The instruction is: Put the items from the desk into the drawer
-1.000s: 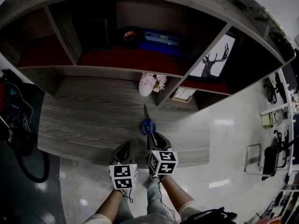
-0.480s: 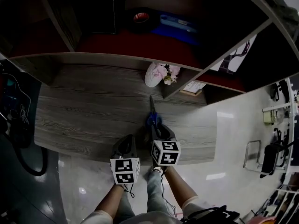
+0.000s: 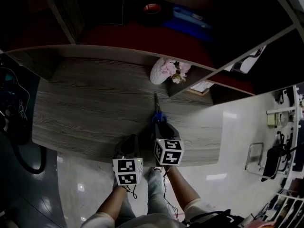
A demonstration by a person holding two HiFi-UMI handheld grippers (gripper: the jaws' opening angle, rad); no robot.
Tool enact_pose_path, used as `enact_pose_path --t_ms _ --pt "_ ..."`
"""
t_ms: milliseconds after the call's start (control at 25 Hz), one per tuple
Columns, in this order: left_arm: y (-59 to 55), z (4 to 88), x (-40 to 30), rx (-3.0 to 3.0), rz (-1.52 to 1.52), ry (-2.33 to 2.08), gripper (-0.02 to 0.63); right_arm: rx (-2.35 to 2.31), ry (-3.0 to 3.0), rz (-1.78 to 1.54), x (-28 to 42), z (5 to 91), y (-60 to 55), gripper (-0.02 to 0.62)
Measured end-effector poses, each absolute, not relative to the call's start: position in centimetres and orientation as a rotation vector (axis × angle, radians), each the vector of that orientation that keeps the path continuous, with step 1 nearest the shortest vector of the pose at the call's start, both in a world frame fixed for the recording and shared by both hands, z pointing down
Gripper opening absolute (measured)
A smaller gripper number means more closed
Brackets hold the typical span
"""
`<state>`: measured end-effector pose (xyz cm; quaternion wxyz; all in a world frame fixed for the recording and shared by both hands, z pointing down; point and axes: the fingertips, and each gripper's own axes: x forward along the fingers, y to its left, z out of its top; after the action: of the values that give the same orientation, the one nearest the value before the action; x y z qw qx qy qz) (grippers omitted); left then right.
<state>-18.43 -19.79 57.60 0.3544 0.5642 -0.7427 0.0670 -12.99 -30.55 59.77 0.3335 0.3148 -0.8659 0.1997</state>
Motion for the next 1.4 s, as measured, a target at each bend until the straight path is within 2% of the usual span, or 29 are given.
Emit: enact_pose_path --t_ms 960,1400 --pt "-18.6 57.9 -17.7 1.427 0.168 -1.922 -0.002 0.784 -2.252 0.492 -13.3 59.9 -30.6 0.069" --pt "-17.7 56.7 -15.8 1.447 0.18 -1.927 -0.002 0.82 -2.299 0.498 -10.5 57.5 -29.6 0.067"
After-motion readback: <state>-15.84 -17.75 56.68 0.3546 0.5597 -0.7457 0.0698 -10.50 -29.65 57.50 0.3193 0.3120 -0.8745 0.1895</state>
